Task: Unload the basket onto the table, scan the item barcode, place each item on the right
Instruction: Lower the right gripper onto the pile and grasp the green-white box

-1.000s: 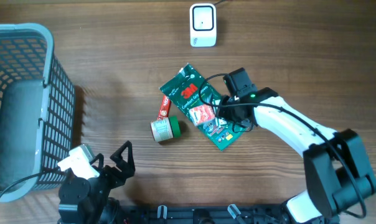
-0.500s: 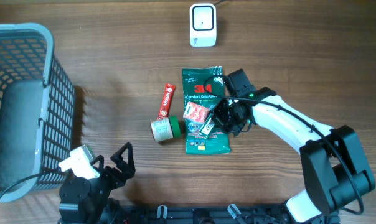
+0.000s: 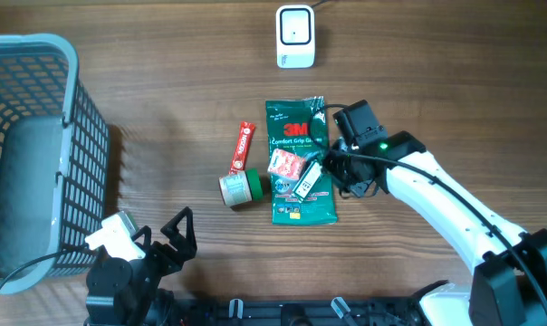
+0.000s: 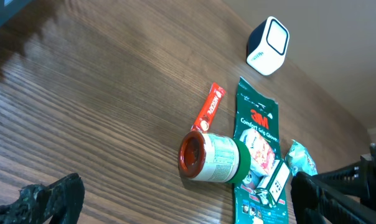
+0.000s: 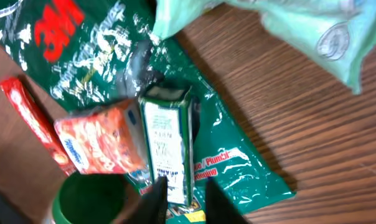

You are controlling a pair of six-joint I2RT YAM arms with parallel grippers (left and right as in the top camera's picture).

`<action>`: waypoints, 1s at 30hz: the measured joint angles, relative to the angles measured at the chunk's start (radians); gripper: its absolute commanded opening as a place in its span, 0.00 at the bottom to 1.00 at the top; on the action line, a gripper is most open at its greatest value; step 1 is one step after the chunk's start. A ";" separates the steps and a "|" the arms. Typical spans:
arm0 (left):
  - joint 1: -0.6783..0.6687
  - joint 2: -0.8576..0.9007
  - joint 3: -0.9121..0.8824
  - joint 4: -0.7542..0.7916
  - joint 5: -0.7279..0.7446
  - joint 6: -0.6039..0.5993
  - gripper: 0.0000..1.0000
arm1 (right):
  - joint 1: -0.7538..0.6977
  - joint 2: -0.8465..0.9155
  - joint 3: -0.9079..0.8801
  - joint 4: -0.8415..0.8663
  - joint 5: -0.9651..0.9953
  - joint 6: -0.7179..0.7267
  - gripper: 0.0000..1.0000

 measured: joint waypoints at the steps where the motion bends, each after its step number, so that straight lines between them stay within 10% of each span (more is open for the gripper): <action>1: 0.000 0.000 0.000 0.000 0.000 0.000 1.00 | 0.015 0.000 0.000 0.007 0.000 -0.025 0.12; 17: 0.000 0.000 0.000 0.000 0.000 0.000 1.00 | 0.178 0.179 0.003 0.209 0.036 -0.246 0.04; 30: 0.000 0.000 0.000 -0.041 0.000 0.000 1.00 | 0.124 0.164 0.010 -0.124 0.164 -0.238 0.04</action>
